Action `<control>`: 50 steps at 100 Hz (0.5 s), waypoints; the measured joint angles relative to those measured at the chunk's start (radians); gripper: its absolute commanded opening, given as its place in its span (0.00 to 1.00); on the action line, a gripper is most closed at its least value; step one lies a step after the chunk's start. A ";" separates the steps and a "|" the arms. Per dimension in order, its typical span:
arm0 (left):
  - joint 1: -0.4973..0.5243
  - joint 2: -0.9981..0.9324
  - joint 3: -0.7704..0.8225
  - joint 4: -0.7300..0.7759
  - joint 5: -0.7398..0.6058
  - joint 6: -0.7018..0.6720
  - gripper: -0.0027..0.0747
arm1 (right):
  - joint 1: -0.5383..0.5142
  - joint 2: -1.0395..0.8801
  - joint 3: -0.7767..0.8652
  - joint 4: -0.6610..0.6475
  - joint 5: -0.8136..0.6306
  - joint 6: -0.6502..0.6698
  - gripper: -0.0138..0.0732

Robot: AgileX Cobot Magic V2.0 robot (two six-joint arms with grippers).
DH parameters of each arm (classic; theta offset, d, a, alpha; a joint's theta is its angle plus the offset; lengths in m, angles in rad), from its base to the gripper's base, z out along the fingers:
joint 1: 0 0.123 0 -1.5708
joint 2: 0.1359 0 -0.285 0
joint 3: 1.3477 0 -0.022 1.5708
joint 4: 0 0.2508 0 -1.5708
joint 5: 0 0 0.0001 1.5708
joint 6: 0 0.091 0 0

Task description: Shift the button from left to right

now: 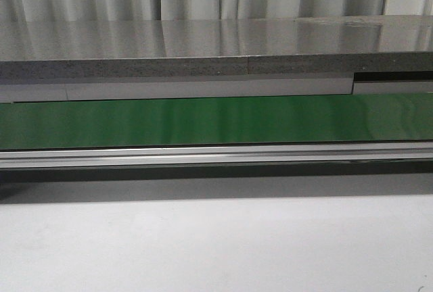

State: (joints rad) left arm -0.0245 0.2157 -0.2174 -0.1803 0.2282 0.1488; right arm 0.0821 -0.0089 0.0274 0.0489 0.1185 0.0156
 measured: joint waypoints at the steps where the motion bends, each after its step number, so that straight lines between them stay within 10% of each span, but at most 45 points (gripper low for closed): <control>1: 0.000 0.000 0.000 0.000 0.000 0.000 0.01 | 0.000 0.000 0.000 0.000 0.000 0.000 0.08; 50: 0.000 0.000 0.000 0.019 0.000 0.000 0.01 | 0.000 0.000 0.000 0.000 0.000 0.002 0.08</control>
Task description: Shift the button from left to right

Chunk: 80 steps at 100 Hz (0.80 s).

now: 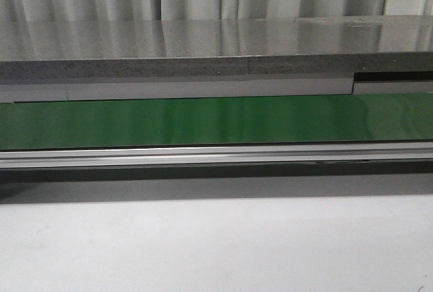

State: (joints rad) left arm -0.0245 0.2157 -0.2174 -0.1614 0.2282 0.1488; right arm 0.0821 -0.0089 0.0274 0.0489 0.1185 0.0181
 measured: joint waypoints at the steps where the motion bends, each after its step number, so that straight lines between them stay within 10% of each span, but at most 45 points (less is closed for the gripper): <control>1: 0.000 0.000 0.000 0.006 0.000 0.000 0.01 | 0.000 0.000 0.000 0.000 0.000 0.000 0.08; 80: 0.000 -0.218 0.219 0.205 -0.127 -0.244 0.01 | 0.000 0.000 0.000 0.000 0.000 0.000 0.08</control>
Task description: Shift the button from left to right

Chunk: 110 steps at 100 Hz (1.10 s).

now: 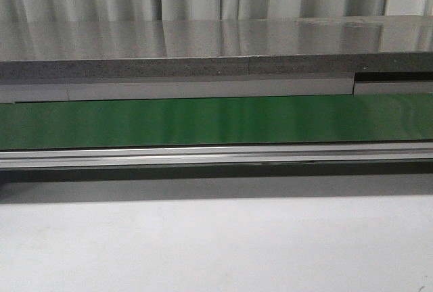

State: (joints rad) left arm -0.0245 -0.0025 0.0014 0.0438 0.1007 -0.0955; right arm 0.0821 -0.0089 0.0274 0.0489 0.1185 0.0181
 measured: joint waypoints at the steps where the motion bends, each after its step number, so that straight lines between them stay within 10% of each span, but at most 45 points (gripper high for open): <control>1: 0.000 0.000 0.000 0.000 -0.007 -0.003 0.01 | 0.000 0.000 0.000 0.000 0.000 0.000 0.08; 110: 0.000 0.000 0.000 0.009 -0.042 -0.010 0.01 | 0.000 0.000 0.000 0.000 0.000 0.000 0.08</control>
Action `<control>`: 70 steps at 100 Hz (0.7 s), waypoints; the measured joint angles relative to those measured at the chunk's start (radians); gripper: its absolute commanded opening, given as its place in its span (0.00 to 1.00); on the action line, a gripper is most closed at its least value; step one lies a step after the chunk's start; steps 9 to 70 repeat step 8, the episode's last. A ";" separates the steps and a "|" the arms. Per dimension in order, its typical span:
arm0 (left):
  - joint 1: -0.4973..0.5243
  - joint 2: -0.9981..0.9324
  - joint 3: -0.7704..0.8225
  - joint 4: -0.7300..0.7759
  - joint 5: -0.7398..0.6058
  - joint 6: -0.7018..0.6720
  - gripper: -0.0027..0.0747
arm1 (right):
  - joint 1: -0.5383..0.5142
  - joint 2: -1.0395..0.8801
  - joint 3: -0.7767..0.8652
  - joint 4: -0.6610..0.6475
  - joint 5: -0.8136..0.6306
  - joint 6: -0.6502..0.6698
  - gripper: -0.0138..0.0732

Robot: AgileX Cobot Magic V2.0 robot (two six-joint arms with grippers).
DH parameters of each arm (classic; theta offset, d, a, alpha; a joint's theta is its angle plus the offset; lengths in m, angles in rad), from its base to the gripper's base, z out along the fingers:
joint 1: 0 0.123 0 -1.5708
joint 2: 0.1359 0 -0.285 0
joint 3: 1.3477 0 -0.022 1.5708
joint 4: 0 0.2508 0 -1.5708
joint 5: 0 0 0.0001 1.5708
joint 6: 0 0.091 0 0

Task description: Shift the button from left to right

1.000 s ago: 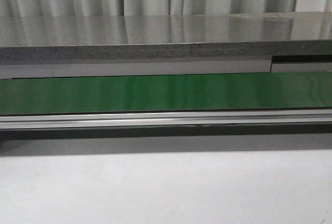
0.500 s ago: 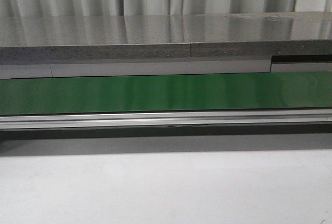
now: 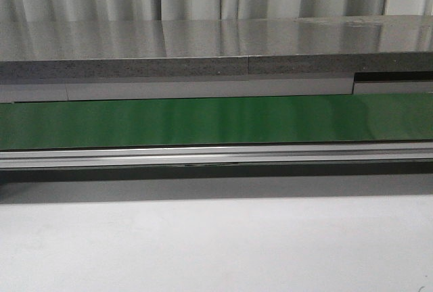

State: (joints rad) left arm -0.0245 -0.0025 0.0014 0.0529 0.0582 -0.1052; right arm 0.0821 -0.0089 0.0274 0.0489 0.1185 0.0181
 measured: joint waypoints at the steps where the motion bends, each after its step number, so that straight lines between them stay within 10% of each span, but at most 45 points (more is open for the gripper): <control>1: 0.000 0.000 0.000 0.000 0.000 0.000 0.01 | 0.000 0.000 0.000 0.000 0.000 0.000 0.08; 70: 0.000 0.000 0.000 -0.001 0.000 0.000 0.01 | 0.000 0.000 0.000 0.000 0.000 0.000 0.08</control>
